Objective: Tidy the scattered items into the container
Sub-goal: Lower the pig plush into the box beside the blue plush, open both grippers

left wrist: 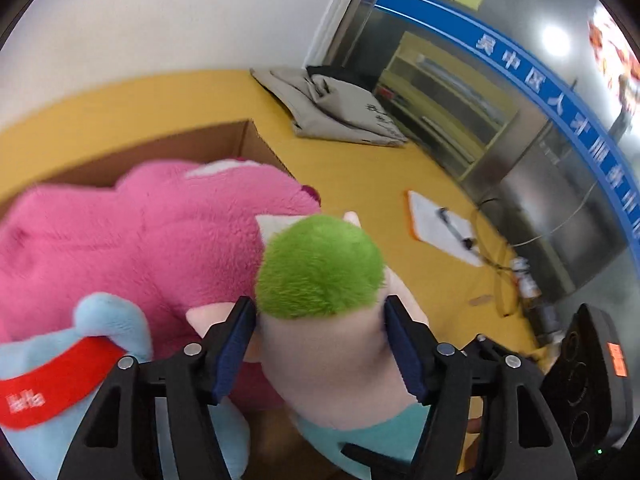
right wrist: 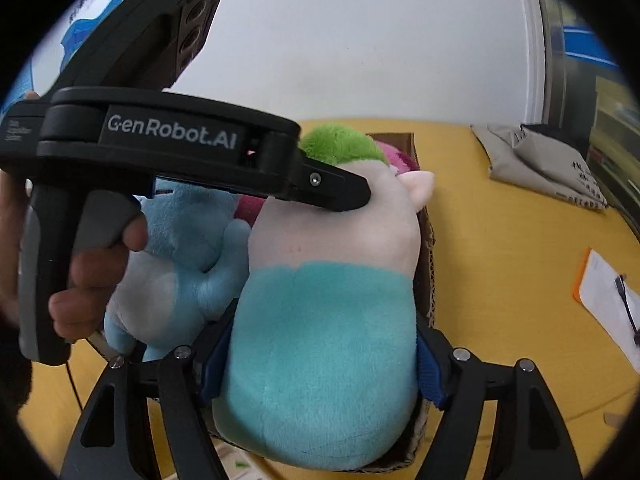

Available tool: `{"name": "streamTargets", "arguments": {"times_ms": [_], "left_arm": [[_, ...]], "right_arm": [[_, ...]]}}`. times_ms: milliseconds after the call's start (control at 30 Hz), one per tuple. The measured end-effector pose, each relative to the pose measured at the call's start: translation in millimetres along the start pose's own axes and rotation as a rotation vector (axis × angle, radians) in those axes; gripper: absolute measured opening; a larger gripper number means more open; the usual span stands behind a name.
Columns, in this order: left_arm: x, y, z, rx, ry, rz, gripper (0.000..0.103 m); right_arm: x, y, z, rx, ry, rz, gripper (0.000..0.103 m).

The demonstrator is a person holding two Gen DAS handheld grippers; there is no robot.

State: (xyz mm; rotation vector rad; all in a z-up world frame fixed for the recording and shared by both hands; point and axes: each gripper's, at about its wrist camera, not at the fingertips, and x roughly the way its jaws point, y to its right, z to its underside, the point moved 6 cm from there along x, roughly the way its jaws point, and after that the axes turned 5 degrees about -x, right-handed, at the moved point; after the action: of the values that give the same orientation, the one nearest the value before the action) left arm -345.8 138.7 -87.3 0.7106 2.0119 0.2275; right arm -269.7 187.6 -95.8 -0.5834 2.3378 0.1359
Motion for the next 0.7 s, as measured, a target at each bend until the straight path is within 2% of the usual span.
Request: {"name": "streamTargets", "arguments": {"times_ms": [100,233,300,333,367,433,567,700], "left_arm": [[6.4,6.5,0.8,0.034,-0.009,-0.059,0.072],[15.8,6.0,0.9,0.011,-0.022,-0.063,0.077],[22.5,6.0,2.0,0.008,-0.024,-0.068,0.08],[25.9,5.5,2.8,0.003,-0.026,-0.069,0.081],[30.6,3.8,3.7,-0.004,-0.036,-0.077,0.082],[41.1,1.2,7.1,-0.016,-0.059,-0.091,0.085],[52.0,1.6,7.5,-0.019,-0.069,-0.106,0.091],[43.1,6.4,7.9,-0.045,-0.036,-0.114,0.091]], "right_arm": [[-10.8,5.2,1.0,0.021,-0.04,-0.01,0.078],[-42.0,10.7,-3.7,0.014,-0.003,0.01,0.078],[-49.1,13.7,-7.4,0.033,0.02,-0.015,0.075],[-43.4,14.7,-7.3,0.026,0.006,-0.013,0.069],[-32.7,16.0,-5.5,0.011,-0.026,-0.002,0.046],[-13.7,16.0,0.6,0.017,-0.079,-0.007,0.045],[-18.6,17.6,9.7,0.074,-0.087,-0.012,0.044],[-17.9,11.7,10.6,0.038,-0.087,0.064,0.044]]}}
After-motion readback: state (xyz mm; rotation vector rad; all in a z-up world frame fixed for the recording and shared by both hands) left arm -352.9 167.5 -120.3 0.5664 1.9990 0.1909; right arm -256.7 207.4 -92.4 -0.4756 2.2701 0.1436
